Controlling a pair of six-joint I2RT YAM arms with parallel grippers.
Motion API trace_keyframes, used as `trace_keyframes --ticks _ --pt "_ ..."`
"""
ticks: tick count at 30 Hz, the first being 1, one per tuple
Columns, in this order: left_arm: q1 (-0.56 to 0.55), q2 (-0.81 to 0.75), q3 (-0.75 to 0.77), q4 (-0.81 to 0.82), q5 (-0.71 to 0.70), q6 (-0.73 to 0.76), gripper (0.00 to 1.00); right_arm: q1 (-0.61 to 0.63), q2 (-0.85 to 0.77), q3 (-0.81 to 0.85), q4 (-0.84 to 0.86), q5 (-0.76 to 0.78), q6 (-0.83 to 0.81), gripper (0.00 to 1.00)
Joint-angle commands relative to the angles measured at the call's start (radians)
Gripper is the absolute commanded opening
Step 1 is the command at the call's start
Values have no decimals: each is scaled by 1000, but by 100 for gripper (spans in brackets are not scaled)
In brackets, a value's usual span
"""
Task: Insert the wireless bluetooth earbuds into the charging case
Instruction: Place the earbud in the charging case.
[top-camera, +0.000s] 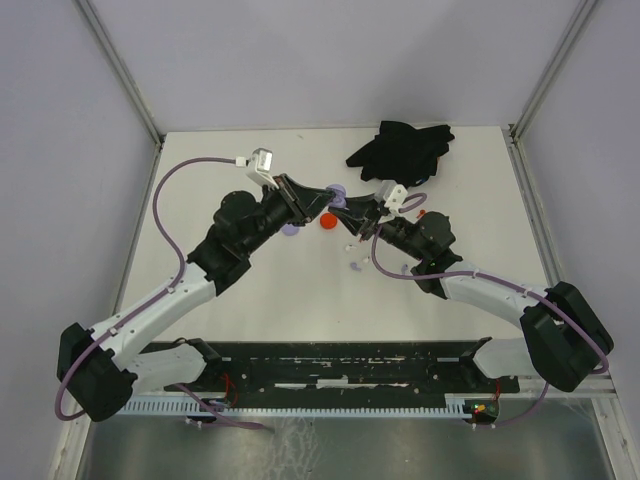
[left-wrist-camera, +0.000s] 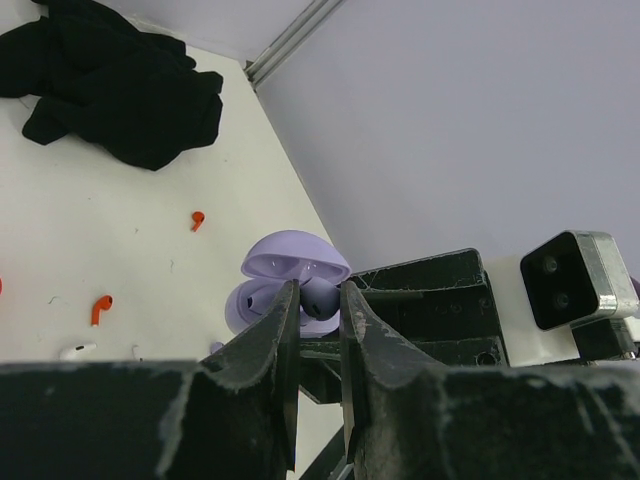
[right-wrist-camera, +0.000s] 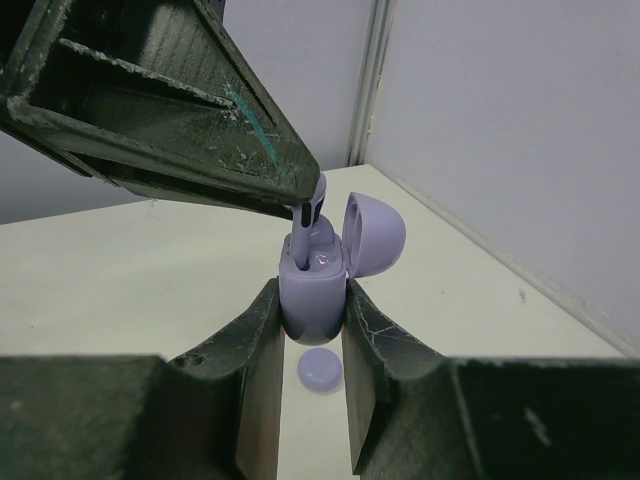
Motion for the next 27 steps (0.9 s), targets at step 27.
trace_keyframes --ticks 27 --pt "-5 -25 37 -74 55 -41 42 2 18 43 83 8 37 2"
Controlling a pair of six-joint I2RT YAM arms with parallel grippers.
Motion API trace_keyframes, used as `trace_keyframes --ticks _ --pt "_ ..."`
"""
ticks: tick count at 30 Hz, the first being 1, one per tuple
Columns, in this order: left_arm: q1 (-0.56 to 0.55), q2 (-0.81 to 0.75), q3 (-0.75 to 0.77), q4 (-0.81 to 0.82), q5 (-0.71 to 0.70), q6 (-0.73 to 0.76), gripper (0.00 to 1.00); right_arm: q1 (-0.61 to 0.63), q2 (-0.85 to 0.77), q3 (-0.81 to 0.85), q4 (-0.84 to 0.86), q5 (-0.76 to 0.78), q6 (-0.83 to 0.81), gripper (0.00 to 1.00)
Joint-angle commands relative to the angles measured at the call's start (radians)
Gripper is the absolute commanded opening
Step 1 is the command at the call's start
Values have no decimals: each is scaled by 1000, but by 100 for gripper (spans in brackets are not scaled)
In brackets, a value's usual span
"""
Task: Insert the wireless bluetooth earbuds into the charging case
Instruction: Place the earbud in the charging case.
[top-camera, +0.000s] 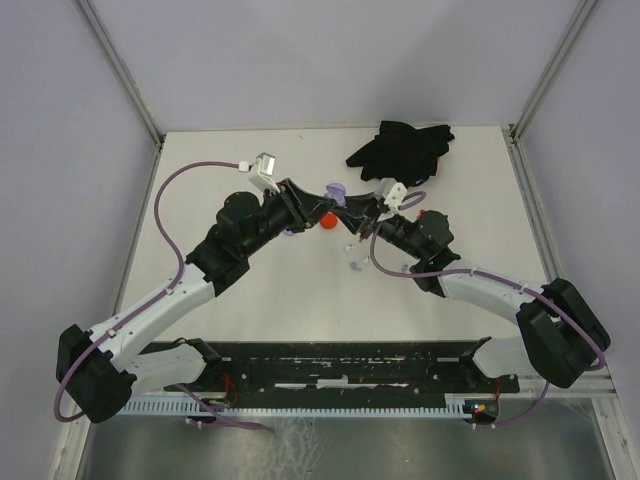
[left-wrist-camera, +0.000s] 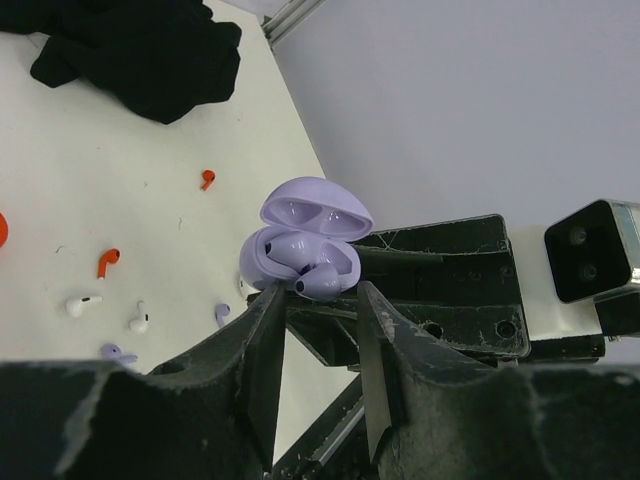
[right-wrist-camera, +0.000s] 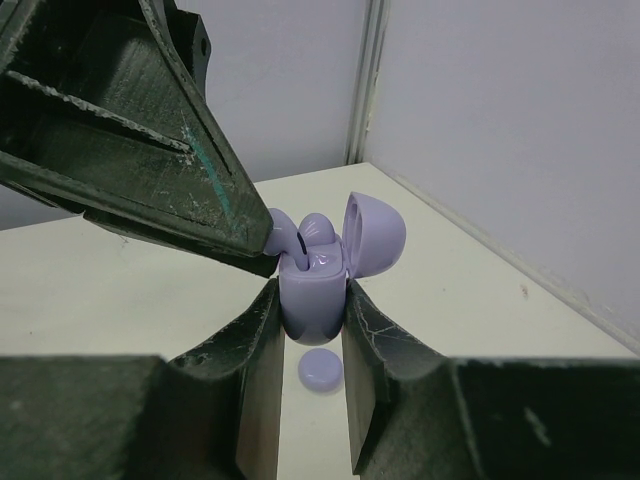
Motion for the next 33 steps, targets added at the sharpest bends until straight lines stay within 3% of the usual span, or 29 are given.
trace_keyframes --ticks 1,13,33 --pt "-5 -11 41 25 49 2 42 2 -5 37 66 1 20 2" --pt "-3 -27 111 -109 -6 148 53 2 1 43 69 -3 25 2" --pt "-3 26 169 -122 111 190 52 2 8 56 60 -14 29 2"
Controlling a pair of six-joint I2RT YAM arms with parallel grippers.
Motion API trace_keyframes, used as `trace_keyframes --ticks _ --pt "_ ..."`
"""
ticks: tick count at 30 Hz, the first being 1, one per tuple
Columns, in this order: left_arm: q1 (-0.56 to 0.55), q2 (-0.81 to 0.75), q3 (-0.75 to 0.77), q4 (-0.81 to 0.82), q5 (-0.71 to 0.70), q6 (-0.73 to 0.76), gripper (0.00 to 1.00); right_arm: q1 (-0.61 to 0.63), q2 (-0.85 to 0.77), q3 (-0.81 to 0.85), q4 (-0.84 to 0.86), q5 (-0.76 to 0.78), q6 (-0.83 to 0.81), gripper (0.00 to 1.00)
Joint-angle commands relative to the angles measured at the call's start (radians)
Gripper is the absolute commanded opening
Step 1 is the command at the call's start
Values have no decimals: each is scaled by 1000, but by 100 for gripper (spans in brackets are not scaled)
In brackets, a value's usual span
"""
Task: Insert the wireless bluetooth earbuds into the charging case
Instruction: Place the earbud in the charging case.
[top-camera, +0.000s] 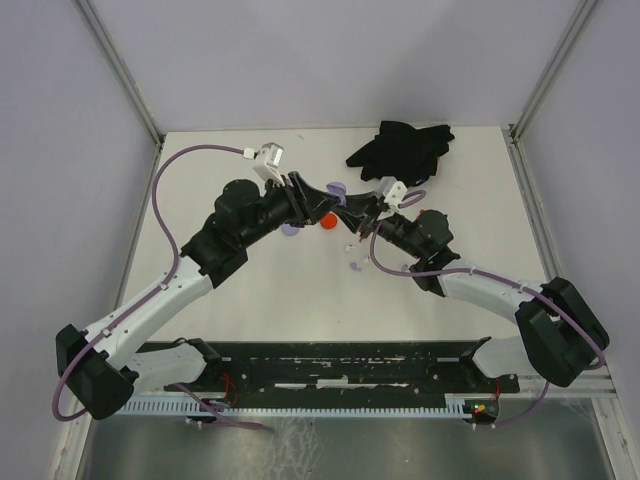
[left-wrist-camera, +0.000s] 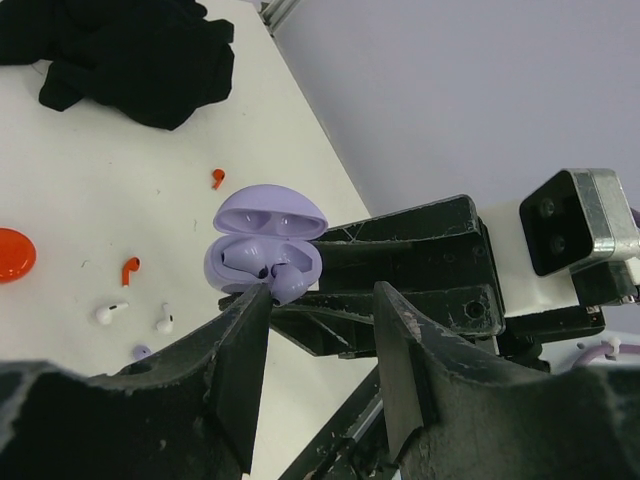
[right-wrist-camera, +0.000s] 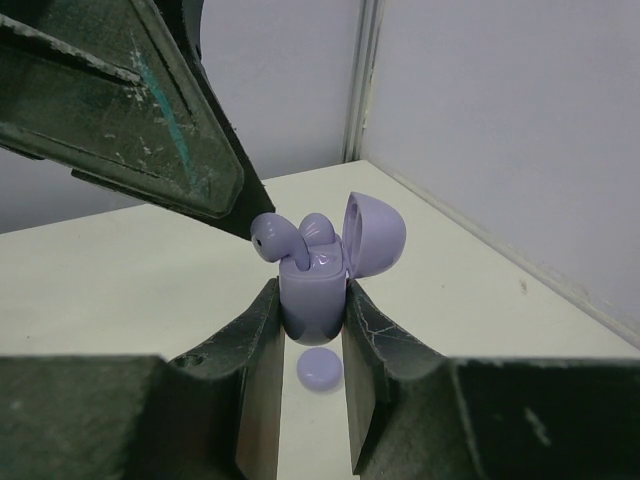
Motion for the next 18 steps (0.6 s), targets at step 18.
trace_keyframes --ticks 18 --pt "-4 36 74 34 125 44 52 3 -10 34 53 -21 35 2"
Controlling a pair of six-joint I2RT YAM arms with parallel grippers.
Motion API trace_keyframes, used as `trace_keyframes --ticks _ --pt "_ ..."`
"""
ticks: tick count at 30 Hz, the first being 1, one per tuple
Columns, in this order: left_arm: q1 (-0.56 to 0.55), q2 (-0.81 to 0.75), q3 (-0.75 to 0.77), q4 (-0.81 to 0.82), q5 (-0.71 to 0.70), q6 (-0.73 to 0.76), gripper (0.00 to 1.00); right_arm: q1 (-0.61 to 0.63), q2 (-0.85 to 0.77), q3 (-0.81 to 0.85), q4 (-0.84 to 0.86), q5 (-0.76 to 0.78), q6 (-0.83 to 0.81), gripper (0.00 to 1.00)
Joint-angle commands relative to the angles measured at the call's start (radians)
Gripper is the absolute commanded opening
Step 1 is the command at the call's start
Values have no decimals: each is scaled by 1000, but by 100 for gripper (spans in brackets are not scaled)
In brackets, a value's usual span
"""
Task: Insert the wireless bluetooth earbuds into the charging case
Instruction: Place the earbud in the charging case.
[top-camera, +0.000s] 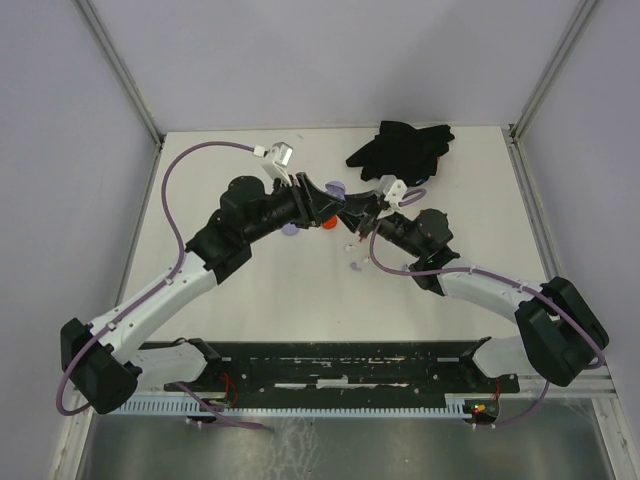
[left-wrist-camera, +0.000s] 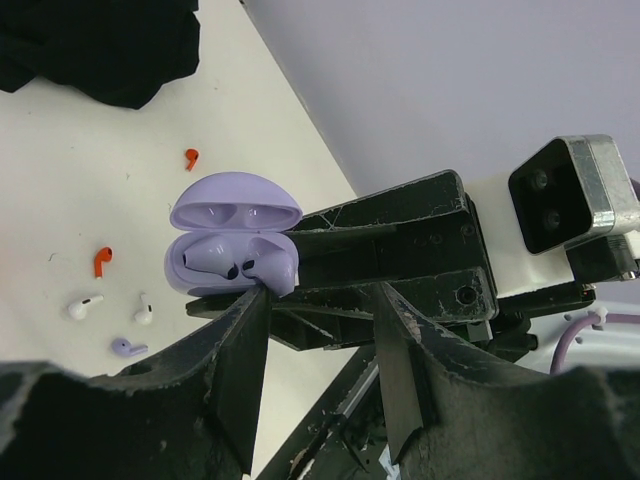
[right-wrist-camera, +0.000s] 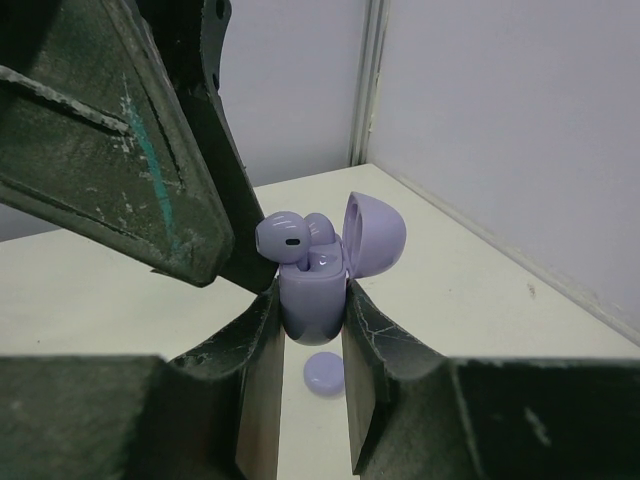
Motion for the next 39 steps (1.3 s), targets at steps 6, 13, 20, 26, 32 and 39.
trace_keyframes --ticks 6,13,20,26,32,39 --pt "-4 1 62 16 32 42 52 3 -4 25 56 -9 22 2" --pt "-4 14 94 -21 29 55 52 4 17 32 75 -24 32 2" --pt "13 18 175 -174 7 174 53 -4 7 25 44 -44 18 2" --pt "155 20 209 -254 177 237 53 -38 0 32 22 -132 37 2" --pt "274 60 229 -263 422 257 55 -43 -6 64 -7 -224 51 2" --pt "293 131 253 -238 559 266 56 -42 6 107 -22 -293 84 2"
